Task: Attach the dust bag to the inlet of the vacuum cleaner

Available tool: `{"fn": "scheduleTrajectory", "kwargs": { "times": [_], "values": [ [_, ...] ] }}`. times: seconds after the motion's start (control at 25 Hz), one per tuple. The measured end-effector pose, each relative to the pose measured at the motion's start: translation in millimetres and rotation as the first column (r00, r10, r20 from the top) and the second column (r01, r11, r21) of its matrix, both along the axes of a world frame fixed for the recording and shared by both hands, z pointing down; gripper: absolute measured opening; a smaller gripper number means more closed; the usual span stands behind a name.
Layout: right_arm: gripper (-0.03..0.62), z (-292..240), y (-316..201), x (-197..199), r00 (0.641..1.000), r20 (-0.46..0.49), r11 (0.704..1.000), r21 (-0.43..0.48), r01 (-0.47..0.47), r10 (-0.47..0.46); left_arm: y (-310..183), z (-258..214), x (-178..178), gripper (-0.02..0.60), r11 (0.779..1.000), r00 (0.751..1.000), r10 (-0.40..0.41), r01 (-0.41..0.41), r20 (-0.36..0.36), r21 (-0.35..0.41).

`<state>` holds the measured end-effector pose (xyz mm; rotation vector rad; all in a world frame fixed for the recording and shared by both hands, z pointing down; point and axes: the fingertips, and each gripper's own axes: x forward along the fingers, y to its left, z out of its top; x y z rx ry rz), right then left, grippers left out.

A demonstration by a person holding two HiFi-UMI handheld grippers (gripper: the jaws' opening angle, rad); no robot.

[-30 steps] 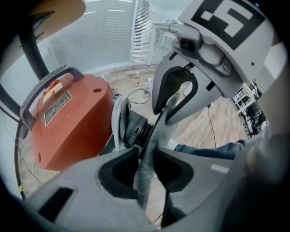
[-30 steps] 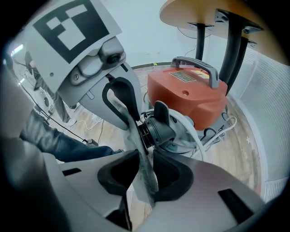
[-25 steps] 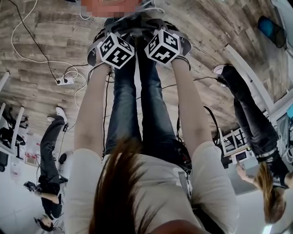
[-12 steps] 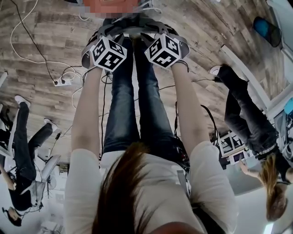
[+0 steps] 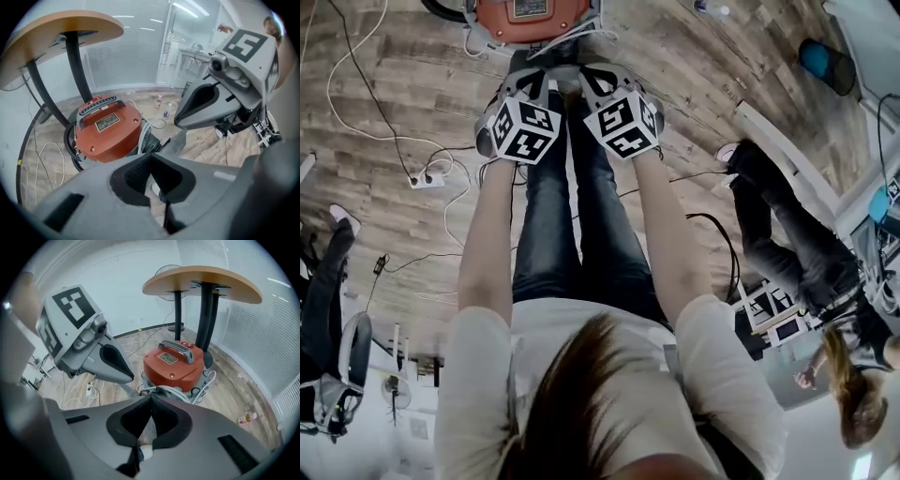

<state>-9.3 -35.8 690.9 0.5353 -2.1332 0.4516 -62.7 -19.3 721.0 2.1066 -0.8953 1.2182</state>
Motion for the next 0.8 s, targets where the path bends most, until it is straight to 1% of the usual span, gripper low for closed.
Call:
{"fn": "scheduleTrajectory", "kwargs": {
  "times": [0.08, 0.16, 0.24, 0.36, 0.48, 0.6, 0.72, 0.8],
  "values": [
    [0.003, -15, -2, -4, 0.996, 0.048, 0.997, -0.013, -0.079, 0.080, -6, -14, 2, 0.017, 0.999, 0.999, -0.031, 0.031, -0.014, 0.034],
    [0.003, -30, -4, -6, 0.983, 0.091, 0.987, -0.029, -0.159, 0.160, -12, -27, 4, 0.017, 0.995, 0.996, -0.075, 0.077, -0.039, 0.057],
    [0.002, -48, -8, -7, 0.970, 0.119, 0.977, -0.021, -0.211, 0.212, -16, -42, 4, 0.017, 0.991, 0.991, -0.113, 0.118, -0.064, 0.070],
    [0.003, -81, -18, -10, 0.953, 0.151, 0.963, 0.026, -0.268, 0.261, -24, -71, -4, 0.017, 0.980, 0.982, -0.165, 0.174, -0.095, 0.093],
    [0.002, -118, -19, -10, 0.935, 0.195, 0.950, 0.044, -0.309, 0.295, -29, -111, -10, 0.017, 0.961, 0.965, -0.226, 0.244, -0.135, 0.129],
    [0.002, -150, -24, -4, 0.913, 0.234, 0.932, 0.061, -0.358, 0.336, -42, -149, -12, 0.017, 0.942, 0.952, -0.256, 0.285, -0.170, 0.178],
    [0.002, -181, -33, 5, 0.890, 0.269, 0.911, 0.085, -0.403, 0.369, -52, -183, -10, 0.017, 0.919, 0.932, -0.293, 0.337, -0.215, 0.206],
    [0.002, -203, -37, 12, 0.877, 0.292, 0.900, 0.097, -0.424, 0.382, -54, -205, -4, 0.017, 0.911, 0.926, -0.295, 0.347, -0.236, 0.223]
  ]
}}
